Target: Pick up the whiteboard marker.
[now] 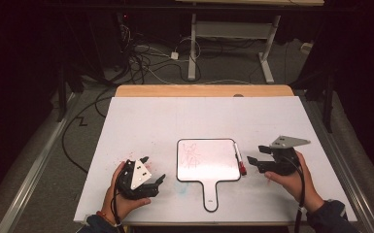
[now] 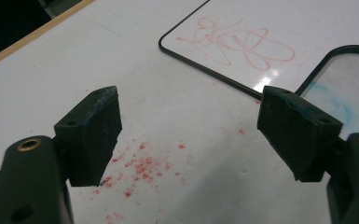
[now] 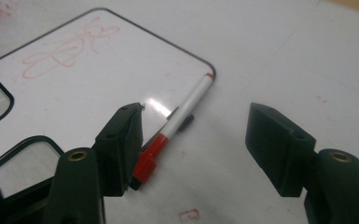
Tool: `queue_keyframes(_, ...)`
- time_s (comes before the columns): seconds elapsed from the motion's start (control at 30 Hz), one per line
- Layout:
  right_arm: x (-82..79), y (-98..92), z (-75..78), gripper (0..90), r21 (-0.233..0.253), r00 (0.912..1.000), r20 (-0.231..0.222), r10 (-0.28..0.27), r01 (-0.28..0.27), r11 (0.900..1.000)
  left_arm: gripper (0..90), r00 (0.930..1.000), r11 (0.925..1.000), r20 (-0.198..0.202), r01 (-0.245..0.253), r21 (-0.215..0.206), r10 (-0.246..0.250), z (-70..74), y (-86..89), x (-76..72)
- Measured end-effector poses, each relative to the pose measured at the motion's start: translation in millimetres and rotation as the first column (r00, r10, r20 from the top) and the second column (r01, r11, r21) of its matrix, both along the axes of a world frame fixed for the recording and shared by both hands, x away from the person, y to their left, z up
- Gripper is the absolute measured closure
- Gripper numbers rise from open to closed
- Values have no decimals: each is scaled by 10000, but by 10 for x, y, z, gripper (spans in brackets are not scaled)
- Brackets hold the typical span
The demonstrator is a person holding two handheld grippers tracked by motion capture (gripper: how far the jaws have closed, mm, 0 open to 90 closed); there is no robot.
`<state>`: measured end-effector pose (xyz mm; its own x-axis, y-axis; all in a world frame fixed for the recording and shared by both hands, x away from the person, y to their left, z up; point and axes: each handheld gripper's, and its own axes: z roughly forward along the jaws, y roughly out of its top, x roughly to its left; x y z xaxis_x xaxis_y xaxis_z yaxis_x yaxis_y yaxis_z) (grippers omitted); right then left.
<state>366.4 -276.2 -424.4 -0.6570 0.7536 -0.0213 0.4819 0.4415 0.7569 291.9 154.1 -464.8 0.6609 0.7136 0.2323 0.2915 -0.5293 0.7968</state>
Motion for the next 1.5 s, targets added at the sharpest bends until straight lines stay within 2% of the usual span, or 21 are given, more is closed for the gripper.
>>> queue_keyframes(0.03,60,31,-5,389,132,9999,-104,-83,85,9999,207,10000,10000,-24,5,25,-5,-5,-3,-1)
queue_keyframes(0.13,272,126,-56,410,311,9944,-1051,-103,137,9994,207,10000,9999,-19,-2,165,2,-15,3,-18)
queue_keyframes(0.2,472,225,-158,434,312,9834,-1812,13,44,9995,207,10000,9998,-5,-17,191,17,-15,8,-26)
queue_keyframes(0.33,605,316,-251,471,85,9746,-2234,-171,195,9998,207,10000,9997,-31,-15,250,16,-17,-1,-20)
queue_keyframes(0.37,664,344,-288,525,17,9725,-2303,-356,370,9993,207,10000,9996,-41,-2,274,3,-21,-6,-19)
queue_keyframes(0.53,741,378,-351,597,-60,9676,-2496,-385,382,9993,211,10000,9984,-51,62,570,-59,-38,-27,-29)
queue_keyframes(0.63,753,364,-355,679,61,9673,-2508,-366,393,9992,211,9999,9984,-60,95,549,-91,-35,-29,-27)
queue_keyframes(0.73,745,337,-355,720,338,9602,-2787,-172,277,9990,211,9999,9983,-135,116,570,-108,-42,-40,-19)
queue_keyframes(0.77,741,338,-356,774,414,9596,-2813,-100,226,9989,211,9998,9982,-151,133,580,-124,-44,-44,-18)
queue_keyframes(0.97,731,307,-329,817,341,9646,-2630,-165,264,9991,211,9993,9988,-311,216,437,-203,-45,-58,-7)
queue_keyframes(1.0,727,299,-315,817,405,9666,-2559,-120,232,9989,211,9990,9993,-414,206,306,-193,-39,-61,4)
queue_keyframes(1.03,698,303,-256,818,509,9756,-2191,-111,228,9984,211,9988,9997,-456,185,177,-176,-33,-69,14)
queue_keyframes(1.13,654,320,-180,818,727,9819,-1894,-9,149,9972,218,9982,9983,-529,258,-530,-286,18,-102,57)
queue_keyframes(1.17,572,365,-52,818,1005,9908,-1342,180,-45,9949,223,9971,9959,-674,282,-857,-341,52,-135,86)
queue_keyframes(1.2,542,380,-7,818,1144,9929,-1169,238,-104,9934,224,9963,9937,-729,373,-1060,-452,77,-159,106)
queue_keyframes(1.23,542,380,-7,818,1144,9929,-1169,238,-104,9934,224,9946,9889,-784,563,-1373,-676,110,-193,132)
queue_keyframes(1.27,464,424,99,819,1455,9964,-712,469,-361,9887,226,9933,9846,-831,662,-1619,-805,147,-234,158)
queue_keyframes(1.3,464,424,99,819,1455,9964,-712,469,-361,9887,226,9918,9804,-875,763,-1816,-934,181,-283,181)
queue_keyframes(1.33,391,479,174,819,1665,9972,-291,684,-626,9841,226,9893,9746,-914,936,-2035,-1141,212,-331,204)
queue_keyframes(1.4,358,507,199,819,1836,9963,-131,852,-814,9796,227,9845,9602,-1003,1142,-2550,-1437,271,-432,256)
queue_keyframes(1.5,237,637,251,820,2261,9905,344,1328,-1371,9644,231,9741,9388,-1059,1593,-3055,-1998,348,-637,333)
